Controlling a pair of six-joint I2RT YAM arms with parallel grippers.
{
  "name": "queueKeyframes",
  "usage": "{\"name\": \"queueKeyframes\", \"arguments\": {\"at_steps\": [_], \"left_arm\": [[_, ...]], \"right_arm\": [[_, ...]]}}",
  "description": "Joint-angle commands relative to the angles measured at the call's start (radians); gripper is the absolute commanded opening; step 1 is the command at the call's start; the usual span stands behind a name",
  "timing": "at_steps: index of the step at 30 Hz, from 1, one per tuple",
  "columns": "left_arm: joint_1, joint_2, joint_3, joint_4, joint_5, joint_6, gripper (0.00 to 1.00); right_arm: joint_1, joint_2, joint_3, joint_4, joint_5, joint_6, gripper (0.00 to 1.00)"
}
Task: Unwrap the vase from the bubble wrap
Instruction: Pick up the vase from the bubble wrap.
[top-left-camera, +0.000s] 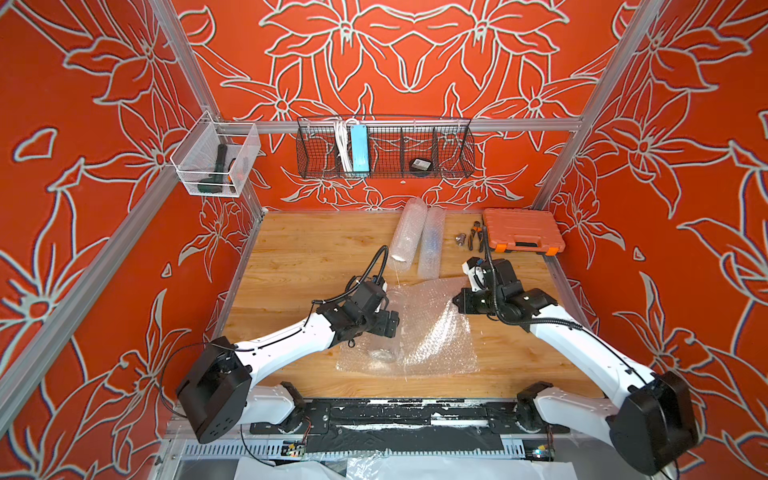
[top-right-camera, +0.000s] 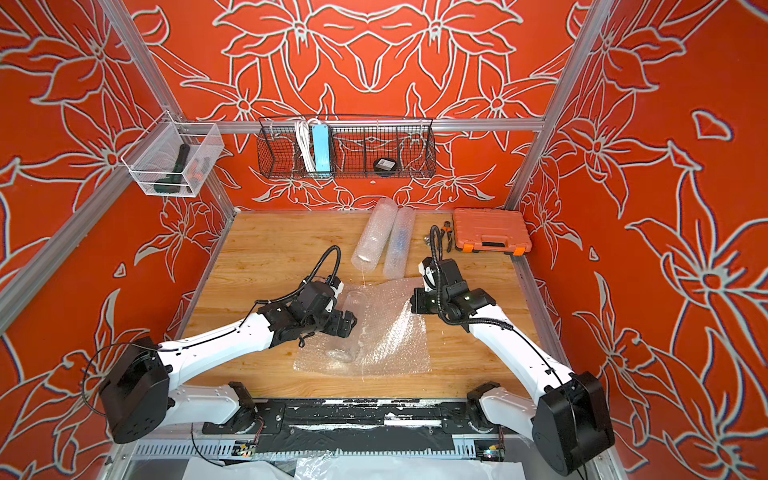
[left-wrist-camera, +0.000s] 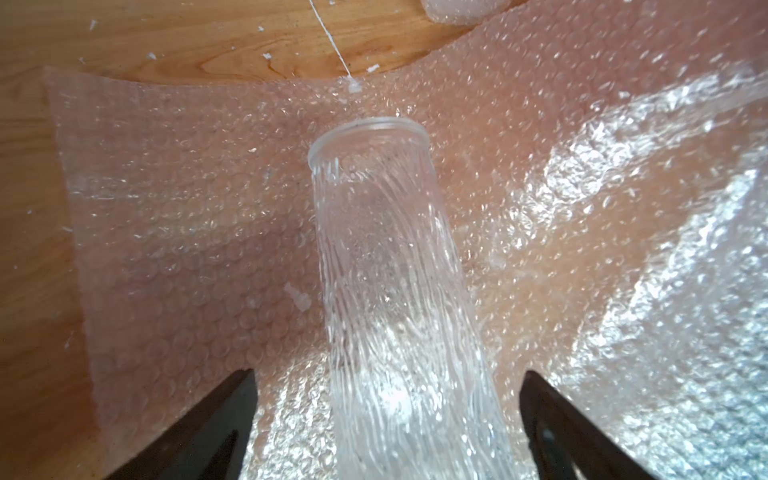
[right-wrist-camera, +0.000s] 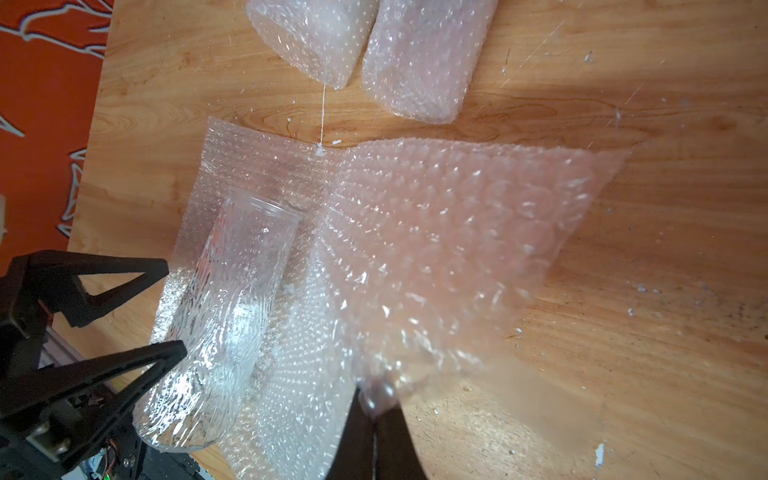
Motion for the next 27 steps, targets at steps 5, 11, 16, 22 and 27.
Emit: {"name": "queueKeyframes", "arguments": {"at_steps": [5, 11, 16, 22, 27], "left_arm": [[0.007, 0.075, 0.061, -0.102, 0.087, 0.041, 0.98], [0.005, 0.11, 0.096, -0.179, 0.077, 0.063, 0.92], [0.003, 0.12, 0.105, -0.191, 0.105, 0.072, 0.92], [-0.02, 0.176, 0.122, -0.203, 0.129, 0.084, 0.92], [-0.043, 0.215, 0.136, -0.221, 0.141, 0.086, 0.92]], "right_arm": [[0.006, 0.013, -0.015, 0.024, 0.011, 0.003, 0.0], [0.005, 0.017, -0.017, 0.032, 0.014, 0.009, 0.0], [0.006, 0.028, -0.017, 0.032, 0.015, 0.004, 0.0], [0.005, 0.034, -0.023, 0.036, 0.018, 0.004, 0.0], [0.005, 0.036, -0.03, 0.04, 0.028, 0.002, 0.0]]}}
